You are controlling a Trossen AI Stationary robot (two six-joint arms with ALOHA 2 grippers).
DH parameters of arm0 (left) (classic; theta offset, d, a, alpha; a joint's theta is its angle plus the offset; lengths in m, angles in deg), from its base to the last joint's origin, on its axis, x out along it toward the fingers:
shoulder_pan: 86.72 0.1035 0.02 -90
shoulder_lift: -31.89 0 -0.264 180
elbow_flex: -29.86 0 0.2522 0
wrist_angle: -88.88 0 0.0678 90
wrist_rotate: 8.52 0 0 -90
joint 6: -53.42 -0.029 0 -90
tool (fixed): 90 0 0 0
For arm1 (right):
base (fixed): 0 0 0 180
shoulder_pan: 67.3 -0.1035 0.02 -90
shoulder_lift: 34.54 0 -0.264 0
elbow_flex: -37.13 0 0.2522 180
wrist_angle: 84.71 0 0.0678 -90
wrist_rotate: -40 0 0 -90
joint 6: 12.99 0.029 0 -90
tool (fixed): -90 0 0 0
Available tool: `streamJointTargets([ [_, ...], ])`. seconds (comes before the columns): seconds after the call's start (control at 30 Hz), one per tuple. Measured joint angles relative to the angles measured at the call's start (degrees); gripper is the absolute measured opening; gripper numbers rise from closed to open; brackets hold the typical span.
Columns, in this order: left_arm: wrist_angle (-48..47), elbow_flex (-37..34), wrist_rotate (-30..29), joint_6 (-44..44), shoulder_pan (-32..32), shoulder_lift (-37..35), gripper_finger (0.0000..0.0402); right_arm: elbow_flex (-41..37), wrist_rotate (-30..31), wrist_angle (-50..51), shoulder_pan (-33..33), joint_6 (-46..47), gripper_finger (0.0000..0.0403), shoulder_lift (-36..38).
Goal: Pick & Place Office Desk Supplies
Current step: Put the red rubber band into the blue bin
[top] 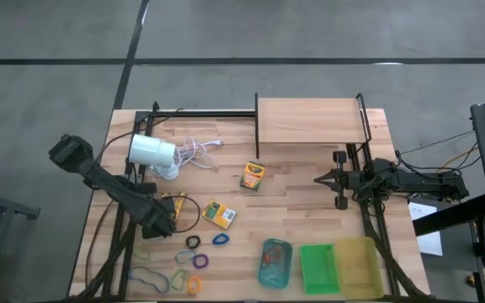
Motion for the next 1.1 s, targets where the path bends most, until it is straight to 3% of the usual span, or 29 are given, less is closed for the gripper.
streamJointTargets([
  [0.4,-9.5,14.0,1.0,7.8,0.0,0.0,0.0003,0.0,0.0,0.0,0.0,0.0,0.0008,0.0],
  [0.73,-10.8,27.1,0.9,18.7,0.0,-0.1,0.0003,0.0,0.0,0.0,0.0,0.0,0.0008,0.0],
  [0.9,-8.8,31.7,-2.9,24.2,0.0,-0.1,0.0003,0.0,0.0,0.0,0.0,0.0,0.0008,0.0],
  [1.1,0.2,33.2,-11.3,25.9,-0.1,-0.2,0.0003,0.0,0.0,0.0,0.0,0.0,0.0008,0.0],
])
